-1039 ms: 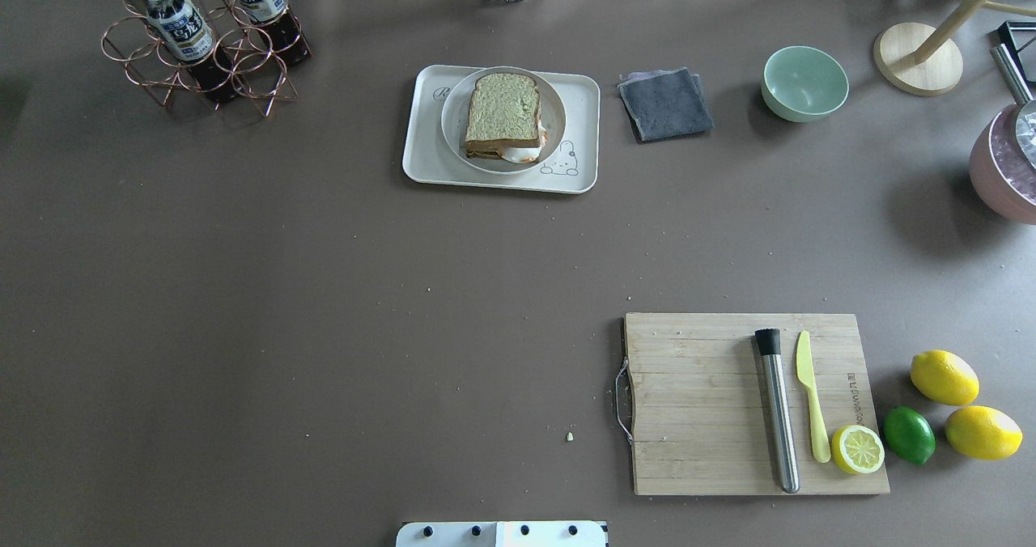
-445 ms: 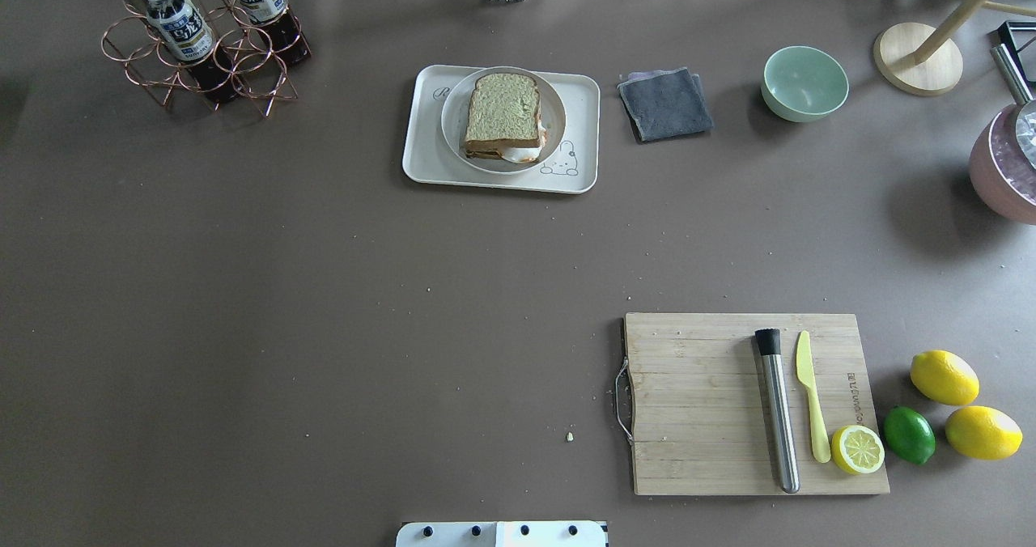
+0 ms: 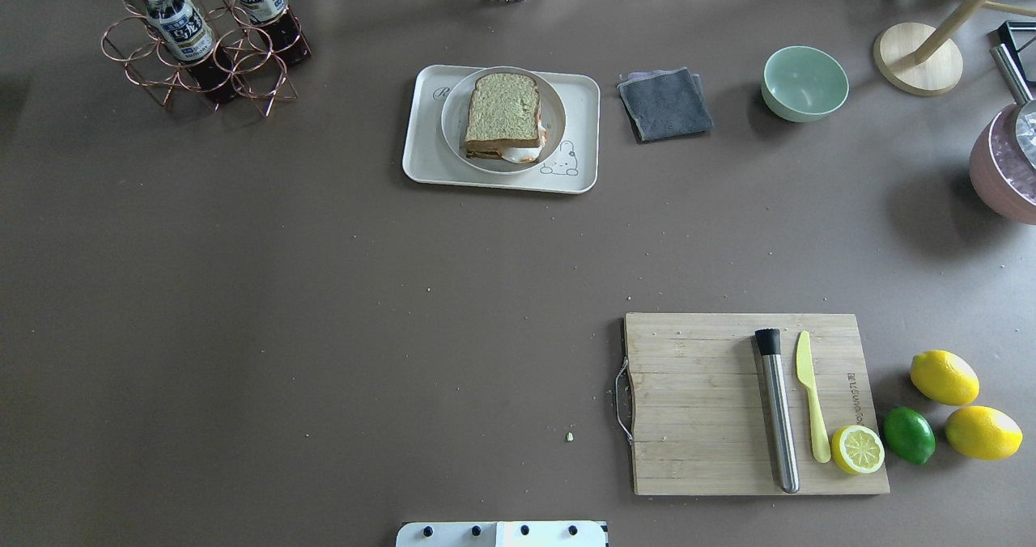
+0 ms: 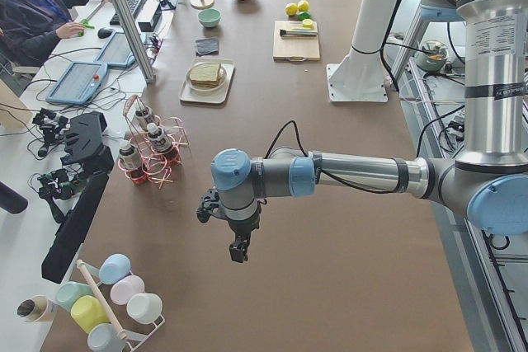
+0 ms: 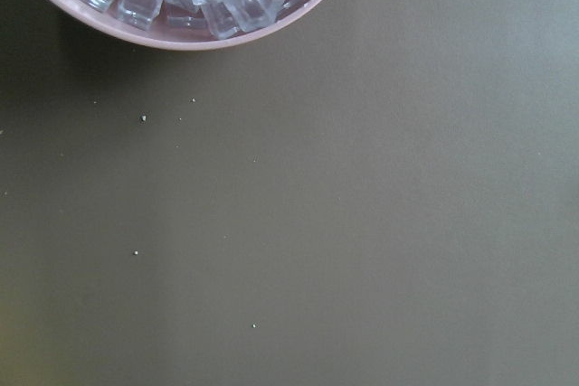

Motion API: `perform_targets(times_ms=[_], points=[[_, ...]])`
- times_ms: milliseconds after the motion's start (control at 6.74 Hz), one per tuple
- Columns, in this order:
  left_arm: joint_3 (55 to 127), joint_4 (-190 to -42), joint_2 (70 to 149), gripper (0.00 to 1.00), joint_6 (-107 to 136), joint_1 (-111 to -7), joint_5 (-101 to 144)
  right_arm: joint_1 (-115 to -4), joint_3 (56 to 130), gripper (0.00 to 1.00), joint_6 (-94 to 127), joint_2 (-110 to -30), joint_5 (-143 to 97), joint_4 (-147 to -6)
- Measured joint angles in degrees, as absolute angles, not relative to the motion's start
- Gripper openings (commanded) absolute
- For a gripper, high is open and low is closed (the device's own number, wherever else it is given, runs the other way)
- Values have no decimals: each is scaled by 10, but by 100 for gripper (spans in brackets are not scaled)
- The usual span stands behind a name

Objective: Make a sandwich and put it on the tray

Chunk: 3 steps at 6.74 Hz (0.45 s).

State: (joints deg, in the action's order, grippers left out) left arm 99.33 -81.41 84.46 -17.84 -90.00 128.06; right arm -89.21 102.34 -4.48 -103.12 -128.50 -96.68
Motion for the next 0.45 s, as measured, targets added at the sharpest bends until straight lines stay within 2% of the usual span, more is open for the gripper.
perform_targets(times_ms=[445], points=[[990, -815, 845, 98, -178, -900, 1281, -892, 1024, 100, -45, -1031, -1286, -967]])
